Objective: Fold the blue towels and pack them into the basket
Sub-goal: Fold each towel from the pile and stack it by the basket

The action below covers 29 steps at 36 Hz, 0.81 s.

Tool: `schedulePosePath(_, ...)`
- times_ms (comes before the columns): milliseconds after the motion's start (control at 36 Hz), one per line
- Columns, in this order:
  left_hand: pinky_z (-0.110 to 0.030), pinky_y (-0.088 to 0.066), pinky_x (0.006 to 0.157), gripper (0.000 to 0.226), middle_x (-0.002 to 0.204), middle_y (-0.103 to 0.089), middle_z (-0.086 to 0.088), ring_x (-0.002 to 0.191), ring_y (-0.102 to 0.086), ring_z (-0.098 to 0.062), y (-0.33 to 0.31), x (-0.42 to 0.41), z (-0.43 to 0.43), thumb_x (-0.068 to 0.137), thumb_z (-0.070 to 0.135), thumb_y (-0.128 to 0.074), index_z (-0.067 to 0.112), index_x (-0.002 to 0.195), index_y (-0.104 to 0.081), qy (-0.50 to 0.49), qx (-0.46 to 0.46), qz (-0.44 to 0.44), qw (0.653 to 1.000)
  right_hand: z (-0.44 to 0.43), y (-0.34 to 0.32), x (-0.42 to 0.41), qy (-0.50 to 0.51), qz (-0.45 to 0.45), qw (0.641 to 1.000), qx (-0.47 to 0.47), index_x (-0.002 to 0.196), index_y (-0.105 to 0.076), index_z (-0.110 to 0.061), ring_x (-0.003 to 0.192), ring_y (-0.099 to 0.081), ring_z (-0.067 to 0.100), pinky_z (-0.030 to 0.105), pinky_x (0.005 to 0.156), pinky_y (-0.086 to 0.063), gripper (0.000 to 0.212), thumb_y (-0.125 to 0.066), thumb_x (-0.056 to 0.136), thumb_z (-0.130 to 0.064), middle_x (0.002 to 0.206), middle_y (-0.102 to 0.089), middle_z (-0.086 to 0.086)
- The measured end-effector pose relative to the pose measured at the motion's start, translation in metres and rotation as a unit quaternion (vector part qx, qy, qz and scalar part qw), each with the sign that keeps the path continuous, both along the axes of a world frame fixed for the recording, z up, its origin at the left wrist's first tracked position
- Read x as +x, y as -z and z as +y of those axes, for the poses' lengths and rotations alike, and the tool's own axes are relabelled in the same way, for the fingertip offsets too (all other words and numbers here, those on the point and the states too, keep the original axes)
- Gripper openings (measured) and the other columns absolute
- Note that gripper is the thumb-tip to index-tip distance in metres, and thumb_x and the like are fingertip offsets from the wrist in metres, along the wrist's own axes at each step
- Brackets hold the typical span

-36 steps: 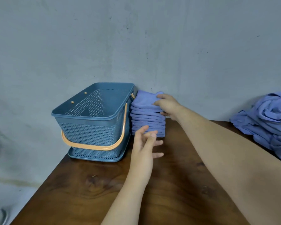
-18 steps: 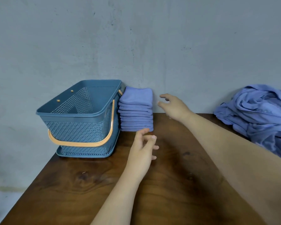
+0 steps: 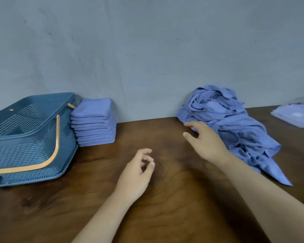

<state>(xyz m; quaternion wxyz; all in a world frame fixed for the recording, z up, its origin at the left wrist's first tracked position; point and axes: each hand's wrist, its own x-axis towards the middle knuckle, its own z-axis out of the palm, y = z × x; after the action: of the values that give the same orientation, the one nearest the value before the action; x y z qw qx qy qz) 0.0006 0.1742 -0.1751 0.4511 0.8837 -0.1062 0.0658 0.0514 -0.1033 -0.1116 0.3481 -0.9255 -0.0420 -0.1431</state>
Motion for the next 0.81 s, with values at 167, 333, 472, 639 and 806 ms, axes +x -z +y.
schedulePosePath(167, -0.027, -0.051, 0.079, 0.035, 0.111, -0.061, 0.034, 0.097, -0.059, 0.005, 0.006, 0.015, -0.052, 0.098, 0.057, -0.057, 0.058, 0.132, -0.046, -0.035, 0.107, 0.016, 0.993, -0.057, 0.011, 0.004, 0.069, -0.052, 0.995, -0.048, 0.144, -0.053, -0.033, 0.110, -0.064, 0.018, 0.042, 0.084, -0.054, 0.042, -0.057, 0.104, -0.046, 0.149, -0.049, -0.011)
schedulePosePath(333, -0.022, -0.046, 0.072, 0.032, 0.115, -0.060, 0.038, 0.091, -0.061, 0.004, 0.011, 0.023, -0.052, 0.098, 0.053, -0.058, 0.060, 0.127, -0.045, -0.048, 0.126, 0.002, 0.991, -0.079, -0.015, 0.061, 0.107, -0.078, 0.971, -0.198, 0.156, -0.040, -0.020, 0.087, -0.067, 0.032, 0.033, 0.056, -0.041, 0.058, -0.057, 0.105, -0.041, 0.163, -0.035, -0.001)
schedulePosePath(472, -0.028, -0.049, 0.078, 0.027, 0.109, -0.069, 0.022, 0.092, -0.066, -0.002, 0.014, 0.029, -0.039, 0.100, 0.041, -0.063, 0.052, 0.124, -0.058, -0.046, -0.012, 0.020, 0.999, -0.072, -0.033, 0.095, 0.137, -0.034, 0.948, -0.284, 0.150, -0.047, -0.017, 0.086, -0.065, 0.031, 0.037, 0.062, -0.050, 0.045, -0.055, 0.107, -0.026, 0.129, -0.062, 0.011)
schedulePosePath(639, -0.029, -0.055, 0.068, 0.023, 0.103, -0.073, 0.011, 0.084, -0.074, -0.013, 0.007, 0.031, -0.034, 0.100, 0.034, -0.064, 0.052, 0.116, -0.064, -0.057, -0.165, 0.017, 0.985, -0.023, -0.019, 0.078, 0.026, -0.162, 0.976, -0.140, 0.131, -0.070, -0.019, 0.091, -0.066, 0.028, 0.038, 0.069, -0.048, 0.028, -0.056, 0.106, -0.025, 0.116, -0.068, 0.002)
schedulePosePath(806, -0.029, -0.059, 0.071, 0.021, 0.112, -0.072, 0.018, 0.096, -0.071, -0.004, 0.000, 0.036, -0.018, 0.092, 0.054, -0.057, 0.050, 0.111, -0.066, -0.137, -0.251, -0.017, 0.958, 0.031, 0.022, 0.012, -0.136, -0.125, 0.981, -0.056, 0.136, -0.061, -0.041, 0.080, -0.059, 0.002, 0.034, 0.075, -0.055, 0.032, -0.060, 0.103, -0.040, 0.123, -0.060, -0.021)
